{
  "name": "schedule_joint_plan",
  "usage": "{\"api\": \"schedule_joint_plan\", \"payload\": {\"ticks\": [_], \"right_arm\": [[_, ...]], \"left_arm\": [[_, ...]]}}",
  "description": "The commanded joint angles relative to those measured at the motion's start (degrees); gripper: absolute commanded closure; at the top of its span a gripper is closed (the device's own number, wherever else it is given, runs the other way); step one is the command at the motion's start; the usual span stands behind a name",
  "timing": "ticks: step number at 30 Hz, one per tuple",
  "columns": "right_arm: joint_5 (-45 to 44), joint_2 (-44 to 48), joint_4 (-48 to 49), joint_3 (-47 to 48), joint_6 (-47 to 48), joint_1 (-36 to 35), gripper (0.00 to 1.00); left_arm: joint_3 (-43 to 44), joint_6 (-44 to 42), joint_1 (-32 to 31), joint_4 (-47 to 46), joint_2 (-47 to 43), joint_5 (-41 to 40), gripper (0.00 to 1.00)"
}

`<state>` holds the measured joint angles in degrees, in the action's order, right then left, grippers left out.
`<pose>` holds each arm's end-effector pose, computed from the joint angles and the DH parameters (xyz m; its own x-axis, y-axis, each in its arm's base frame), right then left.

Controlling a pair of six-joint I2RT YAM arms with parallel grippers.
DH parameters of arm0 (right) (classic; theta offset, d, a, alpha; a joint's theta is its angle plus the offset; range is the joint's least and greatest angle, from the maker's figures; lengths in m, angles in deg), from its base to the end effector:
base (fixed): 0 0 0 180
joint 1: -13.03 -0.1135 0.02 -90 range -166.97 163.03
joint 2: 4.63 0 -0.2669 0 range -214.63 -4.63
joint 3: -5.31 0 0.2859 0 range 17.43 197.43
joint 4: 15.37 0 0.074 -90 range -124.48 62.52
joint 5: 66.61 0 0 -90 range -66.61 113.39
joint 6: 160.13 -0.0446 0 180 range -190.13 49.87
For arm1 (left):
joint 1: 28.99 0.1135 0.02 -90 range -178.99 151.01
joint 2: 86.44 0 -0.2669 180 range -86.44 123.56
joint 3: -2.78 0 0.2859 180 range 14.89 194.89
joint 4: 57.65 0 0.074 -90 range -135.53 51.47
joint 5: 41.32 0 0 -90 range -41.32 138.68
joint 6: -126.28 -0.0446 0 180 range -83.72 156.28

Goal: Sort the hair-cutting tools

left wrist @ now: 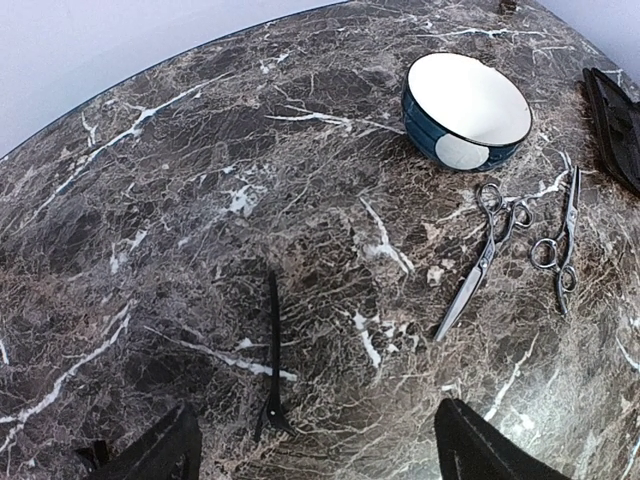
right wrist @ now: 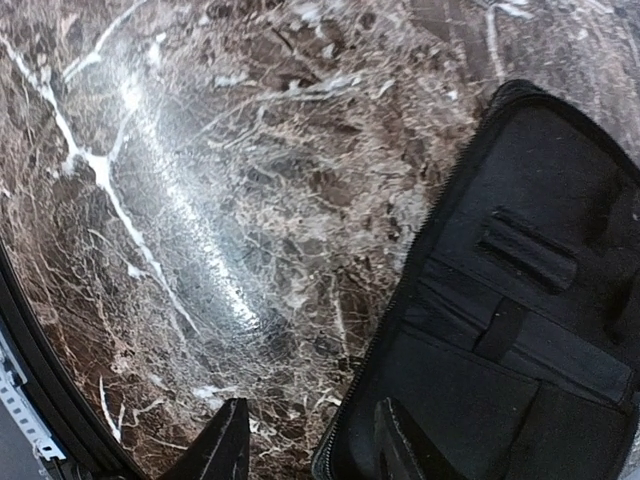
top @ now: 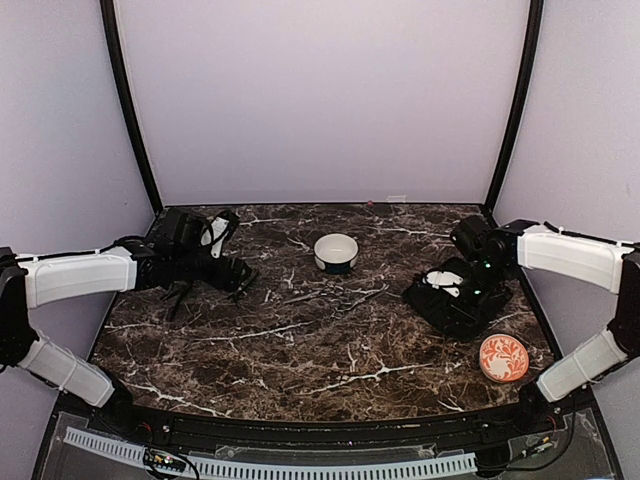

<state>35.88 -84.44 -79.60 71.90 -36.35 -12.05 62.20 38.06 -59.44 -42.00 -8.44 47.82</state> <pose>0.2465 0.1260 0.1961 -0.4811 -0.8245 -0.2980 -0.8709 0.4884 0.0546 0.2879 -0.1685 0.2168 -0.5001 0.2580 -0.8266 0.4807 0.8767 -0.0172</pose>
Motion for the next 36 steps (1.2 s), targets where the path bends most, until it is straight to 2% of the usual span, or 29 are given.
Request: {"api": "schedule_joint_plan", "payload": {"ticks": [1,4,8,12,23,28,36], "right_arm": [[-4.6,-1.8,1.0,-1.8,-0.8,-1.8,0.6],[-7.5,-3.2,2.5,-2.4,-1.9,-1.9,0.65],[-11.7,-4.6,6.2,-3.3,-4.7,-1.9,0.65],[-8.1,-6.8,6.0,-3.1,-5.1,-2.0,0.67],[-5.9,-11.8,5.2,-0.3,-6.9,-2.2,1.0],[-0.5,-13.7,3.9,3.3,-7.2,-2.7,1.0],[10.4,-15.9,-0.1,6.9,-6.9,-8.6,1.0]], "left_arm": [[1.0,0.3,-0.4,0.8,-0.9,-0.1,0.18],[0.9,0.3,-0.8,0.9,-0.8,0.1,0.18],[1.1,-0.1,-1.4,1.1,-0.2,-0.3,0.18],[1.7,-0.3,-1.8,2.1,0.9,-1.7,0.18],[1.9,-1.0,-3.3,3.1,0.9,-6.1,0.19],[2.5,-1.8,-4.4,3.9,1.6,-8.4,0.2],[2.2,-2.3,-4.4,3.6,0.8,-9.6,0.21]]}}
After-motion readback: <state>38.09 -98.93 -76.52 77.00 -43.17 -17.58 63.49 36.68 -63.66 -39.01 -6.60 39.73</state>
